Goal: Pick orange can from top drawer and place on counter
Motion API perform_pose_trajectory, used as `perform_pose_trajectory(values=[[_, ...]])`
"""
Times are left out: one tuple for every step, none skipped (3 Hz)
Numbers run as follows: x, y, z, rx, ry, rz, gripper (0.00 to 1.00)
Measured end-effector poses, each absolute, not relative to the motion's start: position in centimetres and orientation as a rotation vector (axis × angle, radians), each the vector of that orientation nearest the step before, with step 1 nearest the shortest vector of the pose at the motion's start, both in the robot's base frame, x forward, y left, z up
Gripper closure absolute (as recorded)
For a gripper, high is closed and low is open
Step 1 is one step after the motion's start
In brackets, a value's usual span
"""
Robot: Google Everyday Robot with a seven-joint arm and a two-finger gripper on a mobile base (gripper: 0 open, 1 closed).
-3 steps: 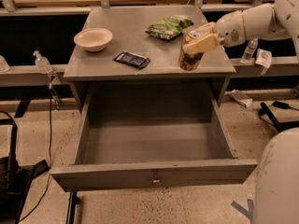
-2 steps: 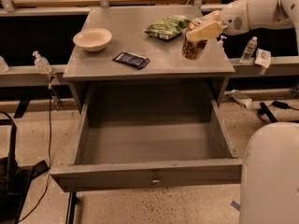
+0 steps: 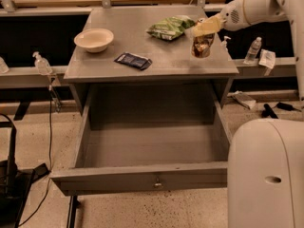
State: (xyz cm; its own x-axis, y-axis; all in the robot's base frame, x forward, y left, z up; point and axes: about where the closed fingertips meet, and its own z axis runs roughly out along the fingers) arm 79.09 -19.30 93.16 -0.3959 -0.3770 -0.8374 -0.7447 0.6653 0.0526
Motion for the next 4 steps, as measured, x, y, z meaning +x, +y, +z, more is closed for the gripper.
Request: perform_pose_trajectory(values=[[80.6,-19.8,90.8,-0.759,2.110,0.533,0.31],[80.9,-19.6,90.3,-0.742,2.125,0.540,0.08],[81.0,-19.4,90.0,-0.745,2.127,0.544,0.00],[79.8,-20.7,90.6,-0.749,2.093,0.576,0.00]])
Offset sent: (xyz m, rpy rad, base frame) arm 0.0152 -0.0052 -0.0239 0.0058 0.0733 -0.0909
